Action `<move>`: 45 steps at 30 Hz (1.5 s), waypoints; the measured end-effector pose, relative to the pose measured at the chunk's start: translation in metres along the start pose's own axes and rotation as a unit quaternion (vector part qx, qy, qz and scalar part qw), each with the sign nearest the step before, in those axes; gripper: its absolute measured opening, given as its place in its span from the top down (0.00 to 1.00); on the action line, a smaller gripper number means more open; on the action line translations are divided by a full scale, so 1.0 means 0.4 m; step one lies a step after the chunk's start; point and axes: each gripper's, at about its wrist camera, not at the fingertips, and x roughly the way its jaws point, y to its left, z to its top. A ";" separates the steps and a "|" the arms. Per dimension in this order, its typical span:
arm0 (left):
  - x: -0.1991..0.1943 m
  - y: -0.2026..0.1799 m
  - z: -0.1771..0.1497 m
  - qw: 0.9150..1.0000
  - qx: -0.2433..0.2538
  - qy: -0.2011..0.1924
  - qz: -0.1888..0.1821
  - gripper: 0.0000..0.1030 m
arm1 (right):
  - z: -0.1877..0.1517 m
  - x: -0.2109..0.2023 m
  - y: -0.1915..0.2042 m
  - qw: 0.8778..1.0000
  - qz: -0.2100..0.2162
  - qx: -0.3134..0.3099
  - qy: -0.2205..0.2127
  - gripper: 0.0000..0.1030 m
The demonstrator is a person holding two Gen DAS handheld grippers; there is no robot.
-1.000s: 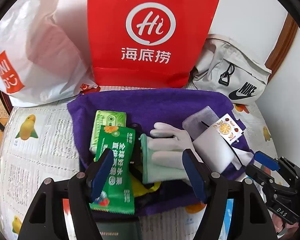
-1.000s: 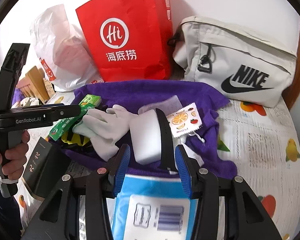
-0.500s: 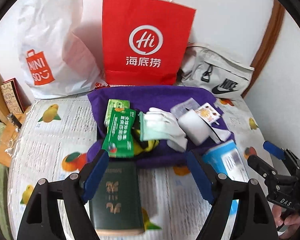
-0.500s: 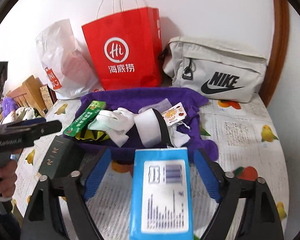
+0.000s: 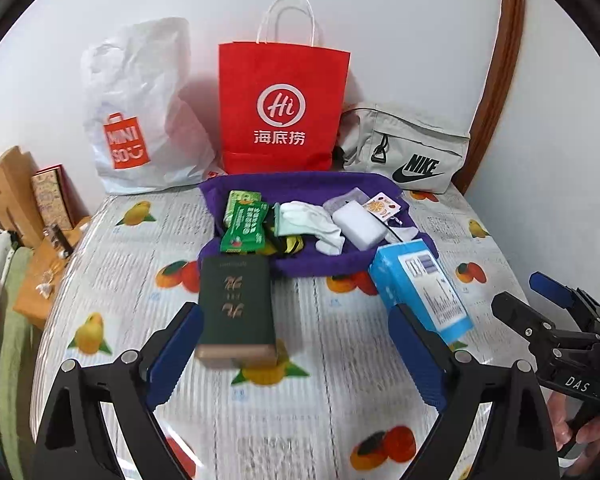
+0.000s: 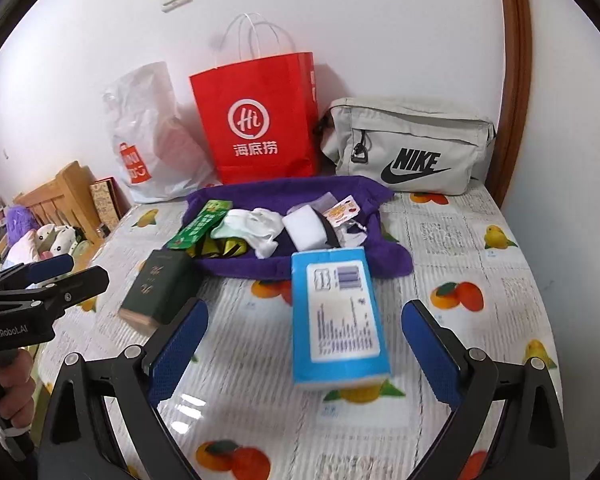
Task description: Organize soft objects
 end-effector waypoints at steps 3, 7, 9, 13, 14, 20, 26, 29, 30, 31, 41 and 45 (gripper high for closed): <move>-0.040 0.000 -0.040 1.000 -0.006 -0.011 0.003 0.09 | -0.034 -0.037 0.010 1.000 -0.002 -0.002 -0.002 0.06; -0.095 0.001 -0.086 1.000 -0.015 -0.022 0.005 0.09 | -0.081 -0.086 0.024 1.000 -0.003 -0.005 -0.003 0.06; -0.120 0.001 -0.103 0.999 -0.016 -0.029 0.006 0.09 | -0.102 -0.110 0.029 1.000 -0.001 -0.005 -0.007 0.06; -0.164 -0.003 -0.122 0.999 -0.016 -0.043 0.012 0.09 | -0.128 -0.153 0.034 1.000 -0.013 -0.006 -0.017 0.06; -0.174 -0.004 -0.127 0.999 -0.016 -0.046 0.014 0.09 | -0.134 -0.164 0.035 1.000 -0.015 -0.008 -0.021 0.06; -0.208 -0.006 -0.153 0.998 -0.021 -0.058 0.025 0.09 | -0.154 -0.205 0.035 0.999 -0.014 0.000 -0.031 0.05; -0.221 -0.011 -0.168 0.997 -0.022 -0.063 0.028 0.09 | -0.170 -0.220 0.048 0.999 -0.022 -0.010 -0.033 0.04; -0.228 -0.012 -0.172 0.997 -0.022 -0.065 0.026 0.09 | -0.175 -0.223 0.050 0.999 -0.019 -0.009 -0.030 0.04; -0.230 -0.012 -0.174 0.997 -0.022 -0.065 0.026 0.09 | -0.177 -0.226 0.050 0.999 -0.021 -0.009 -0.031 0.04; -0.232 -0.012 -0.175 0.997 -0.021 -0.066 0.026 0.09 | -0.178 -0.228 0.051 0.999 -0.022 -0.009 -0.032 0.04; -0.236 -0.017 -0.182 0.997 -0.021 -0.064 0.026 0.09 | -0.182 -0.236 0.054 0.999 -0.022 -0.008 -0.034 0.04; -0.238 -0.015 -0.183 0.997 -0.021 -0.064 0.026 0.09 | -0.183 -0.238 0.053 0.999 -0.022 -0.006 -0.034 0.04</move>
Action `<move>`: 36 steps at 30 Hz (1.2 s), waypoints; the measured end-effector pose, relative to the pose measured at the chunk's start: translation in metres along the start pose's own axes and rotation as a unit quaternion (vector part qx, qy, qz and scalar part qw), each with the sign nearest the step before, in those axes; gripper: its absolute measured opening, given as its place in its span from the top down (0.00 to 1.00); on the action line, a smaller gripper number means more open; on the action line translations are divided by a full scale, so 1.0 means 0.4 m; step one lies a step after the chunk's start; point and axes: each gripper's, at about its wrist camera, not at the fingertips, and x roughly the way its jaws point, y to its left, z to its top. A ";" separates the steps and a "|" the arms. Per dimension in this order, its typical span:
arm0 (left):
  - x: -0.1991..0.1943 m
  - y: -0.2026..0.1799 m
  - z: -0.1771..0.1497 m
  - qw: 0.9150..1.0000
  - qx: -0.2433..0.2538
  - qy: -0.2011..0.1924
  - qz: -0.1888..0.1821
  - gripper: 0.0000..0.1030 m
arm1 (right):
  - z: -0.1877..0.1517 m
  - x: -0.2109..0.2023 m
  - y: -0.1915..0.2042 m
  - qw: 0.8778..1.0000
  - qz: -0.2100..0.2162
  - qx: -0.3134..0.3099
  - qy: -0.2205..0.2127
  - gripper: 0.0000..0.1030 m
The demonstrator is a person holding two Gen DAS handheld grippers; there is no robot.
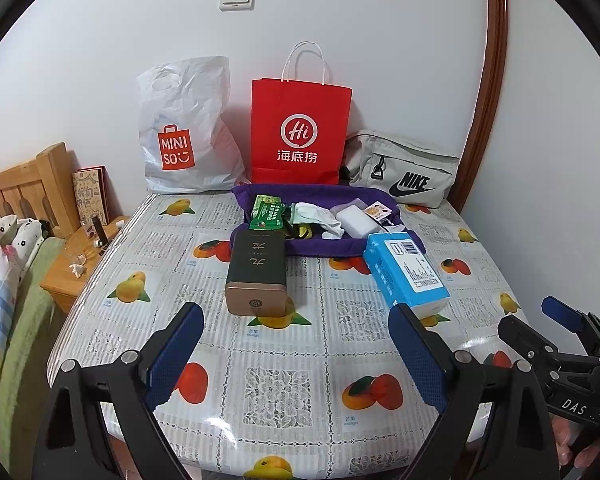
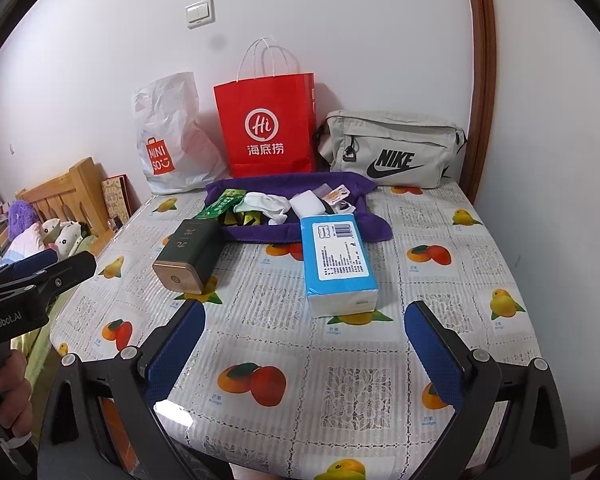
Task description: Organize soft objects
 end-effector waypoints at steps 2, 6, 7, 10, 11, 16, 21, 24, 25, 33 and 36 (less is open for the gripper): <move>0.001 0.000 0.000 1.000 0.000 0.000 0.000 0.09 | -0.001 -0.001 -0.001 1.000 0.000 0.000 0.000 0.04; 0.000 0.002 0.000 1.000 0.001 0.000 -0.001 0.09 | -0.001 -0.001 -0.002 1.000 -0.001 -0.001 0.000 0.04; 0.000 0.000 0.001 1.000 0.000 0.000 0.000 0.09 | -0.001 -0.002 -0.002 1.000 -0.001 -0.002 0.000 0.04; 0.000 0.000 0.001 1.000 0.001 0.000 0.000 0.09 | -0.002 -0.002 -0.002 1.000 0.000 -0.001 0.000 0.04; -0.001 0.001 0.001 1.000 0.001 0.000 0.000 0.09 | -0.002 -0.003 -0.002 1.000 0.000 -0.001 0.001 0.04; -0.001 0.004 0.000 1.000 -0.001 -0.002 0.000 0.09 | -0.001 -0.003 -0.002 1.000 0.002 0.000 0.002 0.04; -0.001 0.006 0.000 1.000 0.000 -0.002 -0.001 0.09 | -0.002 0.000 0.007 1.000 0.002 -0.002 0.004 0.04; -0.001 0.007 0.000 1.000 -0.002 -0.001 0.000 0.09 | -0.003 0.001 0.012 1.000 0.001 -0.003 0.004 0.04; -0.001 0.006 0.000 1.000 -0.001 -0.001 -0.001 0.09 | -0.003 0.002 0.013 1.000 0.001 -0.003 0.005 0.04; 0.000 0.010 0.000 1.000 0.000 -0.001 -0.001 0.09 | -0.002 0.003 0.016 1.000 0.001 -0.004 0.004 0.04; -0.001 0.010 0.001 1.000 0.000 -0.001 -0.001 0.09 | -0.002 0.003 0.015 1.000 0.001 -0.003 0.005 0.04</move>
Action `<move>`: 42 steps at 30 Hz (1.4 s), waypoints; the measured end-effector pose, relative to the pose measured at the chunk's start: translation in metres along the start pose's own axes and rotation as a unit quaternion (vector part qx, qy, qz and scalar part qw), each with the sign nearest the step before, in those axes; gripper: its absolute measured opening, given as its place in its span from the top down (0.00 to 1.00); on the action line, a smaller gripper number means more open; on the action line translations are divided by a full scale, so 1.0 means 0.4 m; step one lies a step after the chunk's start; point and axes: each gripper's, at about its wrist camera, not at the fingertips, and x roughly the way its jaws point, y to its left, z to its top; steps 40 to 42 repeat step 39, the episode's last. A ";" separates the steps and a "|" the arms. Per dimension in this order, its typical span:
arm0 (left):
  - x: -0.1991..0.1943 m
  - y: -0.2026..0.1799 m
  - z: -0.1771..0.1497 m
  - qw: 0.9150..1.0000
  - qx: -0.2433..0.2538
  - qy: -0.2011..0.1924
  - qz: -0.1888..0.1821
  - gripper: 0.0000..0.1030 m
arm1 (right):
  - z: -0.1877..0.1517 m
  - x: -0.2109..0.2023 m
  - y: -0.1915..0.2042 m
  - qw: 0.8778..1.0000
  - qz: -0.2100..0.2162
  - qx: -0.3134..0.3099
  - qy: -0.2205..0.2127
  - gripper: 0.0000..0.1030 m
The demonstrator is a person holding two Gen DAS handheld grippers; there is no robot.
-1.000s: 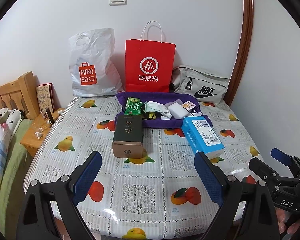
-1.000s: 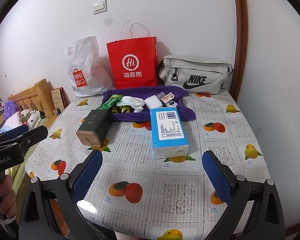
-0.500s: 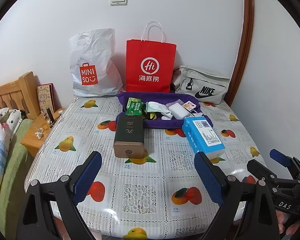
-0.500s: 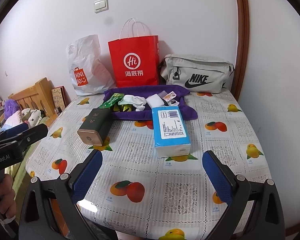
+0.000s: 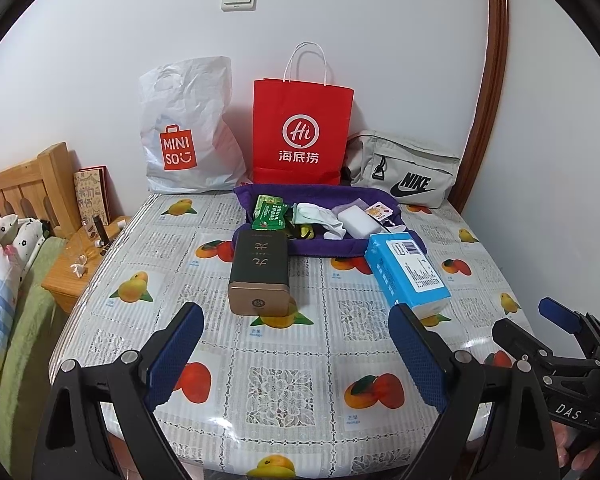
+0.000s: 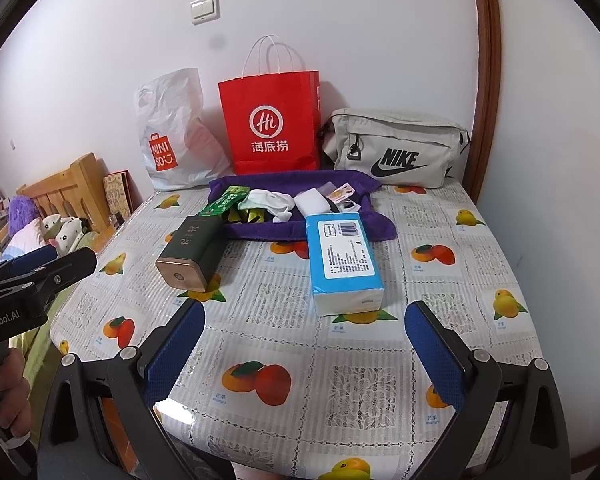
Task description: Organize soft objects
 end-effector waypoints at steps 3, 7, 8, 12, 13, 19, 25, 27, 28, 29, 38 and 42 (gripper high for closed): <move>0.000 0.000 0.000 1.000 0.000 0.000 0.000 0.09 | 0.000 0.000 0.000 1.000 -0.001 -0.001 -0.001 0.04; 0.000 0.000 0.000 1.000 0.001 0.000 0.000 0.09 | 0.000 -0.001 0.000 1.000 -0.001 0.000 -0.001 0.04; 0.000 0.000 0.001 1.000 0.001 0.000 0.000 0.09 | -0.001 -0.001 0.000 1.000 0.000 0.001 -0.002 0.04; 0.000 0.001 0.000 1.000 0.001 0.000 0.000 0.09 | -0.002 -0.002 0.001 1.000 -0.001 0.001 -0.002 0.04; -0.001 -0.001 0.000 1.000 0.000 0.000 0.000 0.09 | -0.003 -0.002 0.000 1.000 -0.002 0.001 -0.002 0.04; -0.002 0.000 0.000 1.000 0.001 -0.001 0.000 0.09 | -0.004 -0.003 -0.001 1.000 -0.002 0.000 -0.002 0.04; -0.003 0.001 0.000 1.000 0.000 0.000 -0.001 0.09 | -0.005 -0.004 0.000 1.000 -0.003 0.000 -0.002 0.04; -0.002 0.000 0.000 1.000 0.001 0.000 0.000 0.09 | -0.005 -0.003 -0.001 1.000 -0.003 0.000 -0.002 0.04; -0.002 0.001 0.000 1.000 0.001 0.000 0.000 0.09 | -0.005 -0.003 0.000 1.000 -0.003 0.001 -0.001 0.04; -0.002 0.000 0.000 1.000 0.001 0.000 0.000 0.09 | -0.005 -0.003 -0.001 1.000 -0.002 0.001 -0.001 0.04; 0.002 0.003 0.004 1.000 0.000 0.002 0.002 0.09 | -0.003 0.005 -0.006 1.000 -0.003 0.001 0.003 0.03; 0.005 0.001 0.005 1.000 0.002 0.003 0.001 0.09 | -0.003 0.006 -0.007 1.000 -0.003 0.002 0.003 0.04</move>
